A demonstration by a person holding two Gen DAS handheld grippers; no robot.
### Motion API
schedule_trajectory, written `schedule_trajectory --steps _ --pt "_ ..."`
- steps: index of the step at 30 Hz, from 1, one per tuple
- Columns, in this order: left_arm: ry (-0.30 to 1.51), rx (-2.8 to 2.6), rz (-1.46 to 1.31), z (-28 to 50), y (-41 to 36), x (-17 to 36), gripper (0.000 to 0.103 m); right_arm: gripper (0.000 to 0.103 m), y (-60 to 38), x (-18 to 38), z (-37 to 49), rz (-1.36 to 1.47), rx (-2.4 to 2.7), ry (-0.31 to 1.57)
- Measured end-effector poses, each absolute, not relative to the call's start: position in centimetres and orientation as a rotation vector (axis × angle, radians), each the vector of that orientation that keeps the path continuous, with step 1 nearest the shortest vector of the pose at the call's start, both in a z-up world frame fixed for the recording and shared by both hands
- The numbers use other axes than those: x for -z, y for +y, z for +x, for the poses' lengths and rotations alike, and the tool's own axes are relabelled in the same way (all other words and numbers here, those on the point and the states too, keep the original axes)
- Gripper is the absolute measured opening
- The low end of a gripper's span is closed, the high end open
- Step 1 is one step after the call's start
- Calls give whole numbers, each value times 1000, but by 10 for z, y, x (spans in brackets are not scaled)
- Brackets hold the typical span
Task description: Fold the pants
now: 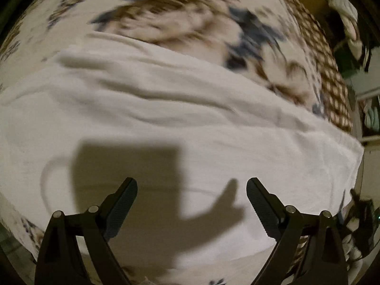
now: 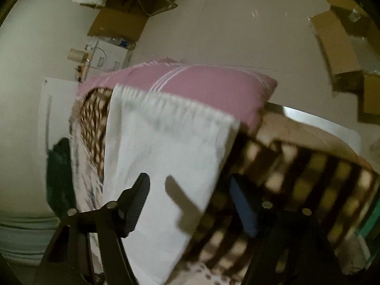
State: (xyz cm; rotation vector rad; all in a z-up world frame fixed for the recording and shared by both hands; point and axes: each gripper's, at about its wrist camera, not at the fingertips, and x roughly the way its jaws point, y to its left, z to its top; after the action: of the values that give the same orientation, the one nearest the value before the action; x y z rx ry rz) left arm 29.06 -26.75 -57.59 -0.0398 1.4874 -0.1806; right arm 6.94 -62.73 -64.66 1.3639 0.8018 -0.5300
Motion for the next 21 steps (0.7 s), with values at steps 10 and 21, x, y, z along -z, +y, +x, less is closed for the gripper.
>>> schedule_trajectory --steps 10,21 --pt "1492 126 1 293 -279 606 103 62 -661 672 97 1421 283 689" --pt "1466 42 -3 291 -284 609 103 34 -662 679 135 1392 140 698"
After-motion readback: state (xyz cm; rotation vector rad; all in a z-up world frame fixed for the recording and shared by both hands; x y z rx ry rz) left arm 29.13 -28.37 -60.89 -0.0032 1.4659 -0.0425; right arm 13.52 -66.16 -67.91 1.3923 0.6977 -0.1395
